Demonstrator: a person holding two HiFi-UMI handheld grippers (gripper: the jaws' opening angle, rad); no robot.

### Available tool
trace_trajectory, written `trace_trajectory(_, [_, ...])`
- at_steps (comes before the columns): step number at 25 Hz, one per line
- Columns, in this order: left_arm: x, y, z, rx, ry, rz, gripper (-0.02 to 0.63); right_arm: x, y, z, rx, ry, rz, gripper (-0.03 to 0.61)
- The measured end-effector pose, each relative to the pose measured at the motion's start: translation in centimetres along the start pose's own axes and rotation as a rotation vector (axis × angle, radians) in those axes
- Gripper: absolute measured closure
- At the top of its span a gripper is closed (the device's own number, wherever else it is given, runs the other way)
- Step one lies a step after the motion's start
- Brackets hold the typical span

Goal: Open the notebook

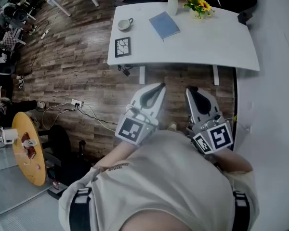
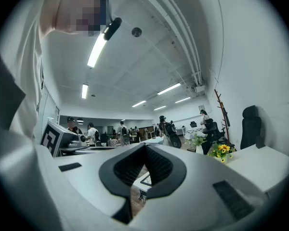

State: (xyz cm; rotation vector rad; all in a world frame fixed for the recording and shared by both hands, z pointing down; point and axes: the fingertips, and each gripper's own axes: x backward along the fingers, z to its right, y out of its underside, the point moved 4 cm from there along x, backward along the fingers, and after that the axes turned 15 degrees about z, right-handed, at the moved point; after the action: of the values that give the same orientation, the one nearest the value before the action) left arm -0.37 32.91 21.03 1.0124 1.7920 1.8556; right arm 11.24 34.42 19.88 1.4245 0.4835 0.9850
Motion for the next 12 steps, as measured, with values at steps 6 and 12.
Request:
trace_trajectory(6, [-0.6,0.1,0.4,0.003,0.000,-0.008,0.614,0.3,-0.2,0.7,-0.003,0.002,-0.003,0.575])
trace_trajectory(12, [-1.3,0.7,1.4,-0.003,0.009,-0.015,0.614,1.2,-0.3,1.5,-0.006,0.007,0.007,0.575])
